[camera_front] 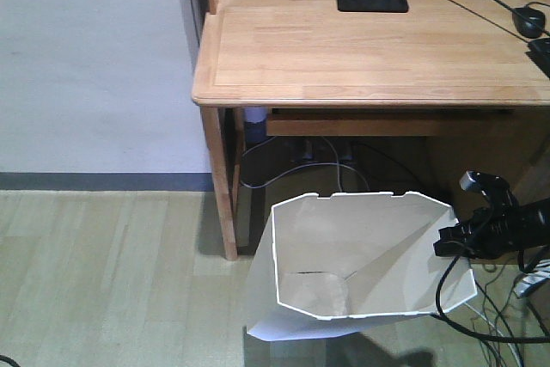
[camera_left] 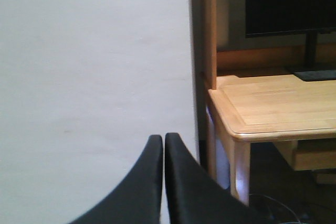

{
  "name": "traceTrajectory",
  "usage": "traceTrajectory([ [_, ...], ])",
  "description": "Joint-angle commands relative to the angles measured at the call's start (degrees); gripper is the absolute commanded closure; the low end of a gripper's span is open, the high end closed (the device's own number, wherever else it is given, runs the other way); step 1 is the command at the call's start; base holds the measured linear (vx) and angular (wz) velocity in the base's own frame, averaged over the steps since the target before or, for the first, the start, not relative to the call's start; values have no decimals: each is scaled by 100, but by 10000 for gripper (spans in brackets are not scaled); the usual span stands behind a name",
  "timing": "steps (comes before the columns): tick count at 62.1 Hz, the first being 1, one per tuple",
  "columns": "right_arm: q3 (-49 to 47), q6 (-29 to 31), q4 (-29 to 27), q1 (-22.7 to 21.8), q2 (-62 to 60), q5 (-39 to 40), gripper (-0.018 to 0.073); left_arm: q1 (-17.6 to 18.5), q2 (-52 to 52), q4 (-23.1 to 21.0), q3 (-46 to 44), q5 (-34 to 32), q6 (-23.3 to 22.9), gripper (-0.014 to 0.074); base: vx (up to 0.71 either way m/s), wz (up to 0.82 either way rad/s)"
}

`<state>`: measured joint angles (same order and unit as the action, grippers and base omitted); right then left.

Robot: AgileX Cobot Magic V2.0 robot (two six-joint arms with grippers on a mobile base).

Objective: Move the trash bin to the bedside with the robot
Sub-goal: 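Hold the bin in the right gripper while turning away from the desk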

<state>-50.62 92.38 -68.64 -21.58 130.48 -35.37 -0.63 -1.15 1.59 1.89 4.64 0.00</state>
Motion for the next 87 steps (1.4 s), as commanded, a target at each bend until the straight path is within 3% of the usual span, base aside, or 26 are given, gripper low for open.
traceTrajectory([
  [1,-49,-68,-391,-17,-390,-1390,563,37,-41,-54,67,-430,-79,603,-5,19],
  [87,-49,-64,-391,-17,-390,-1391,563,37,-41,-54,67,-430,-79,603,2,41],
])
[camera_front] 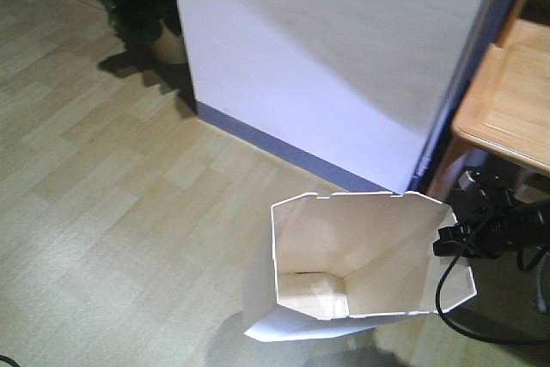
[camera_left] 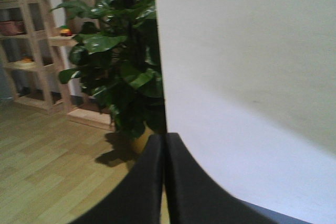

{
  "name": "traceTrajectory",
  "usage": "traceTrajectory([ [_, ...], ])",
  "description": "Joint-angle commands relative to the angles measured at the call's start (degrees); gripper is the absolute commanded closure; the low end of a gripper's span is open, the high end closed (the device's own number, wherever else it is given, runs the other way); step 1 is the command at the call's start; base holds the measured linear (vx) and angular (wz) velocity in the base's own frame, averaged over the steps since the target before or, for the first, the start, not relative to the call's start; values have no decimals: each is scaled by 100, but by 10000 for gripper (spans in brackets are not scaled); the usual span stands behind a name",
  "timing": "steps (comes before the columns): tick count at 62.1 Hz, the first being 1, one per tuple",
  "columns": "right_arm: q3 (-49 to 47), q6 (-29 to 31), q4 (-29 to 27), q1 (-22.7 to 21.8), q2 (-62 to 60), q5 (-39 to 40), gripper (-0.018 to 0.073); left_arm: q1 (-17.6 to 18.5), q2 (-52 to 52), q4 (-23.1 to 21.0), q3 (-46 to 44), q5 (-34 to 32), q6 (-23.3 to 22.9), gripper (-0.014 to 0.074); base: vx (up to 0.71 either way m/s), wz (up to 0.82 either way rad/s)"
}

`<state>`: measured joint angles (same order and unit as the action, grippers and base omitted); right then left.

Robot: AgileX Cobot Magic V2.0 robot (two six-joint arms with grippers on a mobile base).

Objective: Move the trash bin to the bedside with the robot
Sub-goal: 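Hold the bin in the right gripper while turning away from the desk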

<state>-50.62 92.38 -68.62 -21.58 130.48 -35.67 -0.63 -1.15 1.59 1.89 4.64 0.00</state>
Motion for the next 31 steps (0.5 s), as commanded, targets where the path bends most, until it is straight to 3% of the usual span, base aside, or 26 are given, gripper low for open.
traceTrajectory([
  [1,-49,-64,-392,-17,-390,-1361,563,37,-41,-54,67,-430,-79,603,7,44],
  [31,-49,-64,-392,-17,-390,-1361,563,37,-41,-54,67,-430,-79,603,8,52],
])
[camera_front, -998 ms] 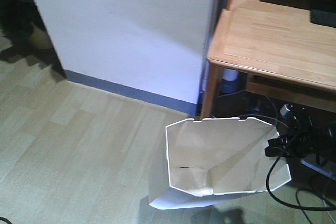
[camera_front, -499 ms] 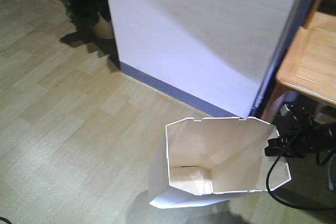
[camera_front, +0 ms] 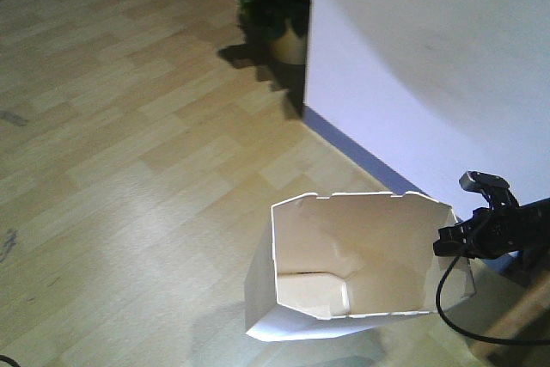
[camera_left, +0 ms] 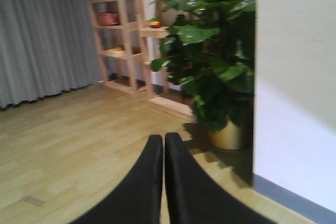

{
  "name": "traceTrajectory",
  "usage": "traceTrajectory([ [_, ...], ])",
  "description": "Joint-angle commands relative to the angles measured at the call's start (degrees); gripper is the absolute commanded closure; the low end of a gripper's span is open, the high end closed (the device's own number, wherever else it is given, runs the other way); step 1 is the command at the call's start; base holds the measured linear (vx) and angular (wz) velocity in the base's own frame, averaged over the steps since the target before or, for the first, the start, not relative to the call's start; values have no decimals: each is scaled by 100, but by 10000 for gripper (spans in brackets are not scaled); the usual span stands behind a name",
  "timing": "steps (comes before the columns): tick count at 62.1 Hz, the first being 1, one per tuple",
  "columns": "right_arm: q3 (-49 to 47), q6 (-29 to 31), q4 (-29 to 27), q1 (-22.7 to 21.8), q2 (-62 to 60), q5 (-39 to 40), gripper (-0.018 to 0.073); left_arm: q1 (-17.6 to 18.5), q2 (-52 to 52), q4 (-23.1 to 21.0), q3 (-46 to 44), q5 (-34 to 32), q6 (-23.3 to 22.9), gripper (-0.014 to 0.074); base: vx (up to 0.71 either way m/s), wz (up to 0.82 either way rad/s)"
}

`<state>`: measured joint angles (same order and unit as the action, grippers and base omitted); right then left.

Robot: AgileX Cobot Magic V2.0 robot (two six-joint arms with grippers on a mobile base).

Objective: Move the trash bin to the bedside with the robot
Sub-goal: 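Hold the bin in the right gripper while turning away from the desk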

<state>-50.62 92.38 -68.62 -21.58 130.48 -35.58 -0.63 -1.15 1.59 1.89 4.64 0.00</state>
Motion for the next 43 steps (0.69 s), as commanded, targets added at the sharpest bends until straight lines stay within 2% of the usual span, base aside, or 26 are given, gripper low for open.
traceTrajectory([
  [1,-49,-64,-392,-17,-390,-1370,563,37,-41,-54,67,-430,-79,603,8,64],
  [43,-49,-64,-392,-17,-390,-1370,563,37,-41,-54,67,-430,-79,603,9,65],
])
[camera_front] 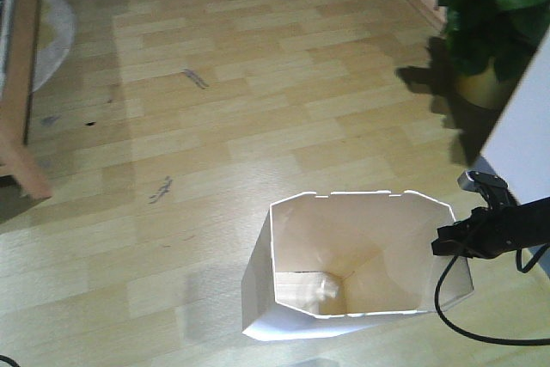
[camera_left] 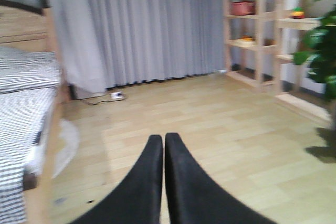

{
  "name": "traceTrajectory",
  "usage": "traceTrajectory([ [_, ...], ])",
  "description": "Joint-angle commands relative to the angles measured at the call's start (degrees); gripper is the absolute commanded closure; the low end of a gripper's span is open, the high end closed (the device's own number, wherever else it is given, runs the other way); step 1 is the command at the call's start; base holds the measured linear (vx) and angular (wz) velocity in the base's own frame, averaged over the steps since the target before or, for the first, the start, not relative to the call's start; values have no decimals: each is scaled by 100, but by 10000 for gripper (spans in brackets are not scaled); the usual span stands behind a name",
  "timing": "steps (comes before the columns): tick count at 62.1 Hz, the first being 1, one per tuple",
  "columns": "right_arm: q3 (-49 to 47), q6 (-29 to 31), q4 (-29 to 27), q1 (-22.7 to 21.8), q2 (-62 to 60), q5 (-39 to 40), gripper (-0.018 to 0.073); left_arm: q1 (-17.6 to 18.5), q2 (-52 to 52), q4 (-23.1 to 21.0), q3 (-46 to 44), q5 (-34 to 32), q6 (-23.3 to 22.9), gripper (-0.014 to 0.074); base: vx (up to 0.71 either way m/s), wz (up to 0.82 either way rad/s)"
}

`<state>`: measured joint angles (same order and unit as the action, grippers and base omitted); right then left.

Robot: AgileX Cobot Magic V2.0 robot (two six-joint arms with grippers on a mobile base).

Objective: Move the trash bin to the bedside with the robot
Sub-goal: 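Hold the bin in the right gripper while turning away from the desk, then carry the bin in the right gripper toward the checked bed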

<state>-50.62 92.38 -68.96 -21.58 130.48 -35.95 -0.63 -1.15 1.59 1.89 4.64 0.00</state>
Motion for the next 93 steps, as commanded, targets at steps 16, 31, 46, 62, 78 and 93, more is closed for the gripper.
traceTrajectory([
  [16,-49,-64,-358,-17,-390,-1334,563,37,-41,-54,67,-430,-79,603,8,47],
  [31,-49,-64,-358,-17,-390,-1334,563,37,-41,-54,67,-430,-79,603,11,28],
  [46,-49,-64,-358,-17,-390,-1334,563,37,-41,-54,67,-430,-79,603,15,10],
  [62,-49,-64,-358,-17,-390,-1334,563,37,-41,-54,67,-430,-79,603,21,-5],
  [78,-49,-64,-358,-17,-390,-1334,563,37,-41,-54,67,-430,-79,603,24,-8],
  [93,-49,-64,-358,-17,-390,-1346,563,37,-41,-54,67,-430,-79,603,23,-1],
])
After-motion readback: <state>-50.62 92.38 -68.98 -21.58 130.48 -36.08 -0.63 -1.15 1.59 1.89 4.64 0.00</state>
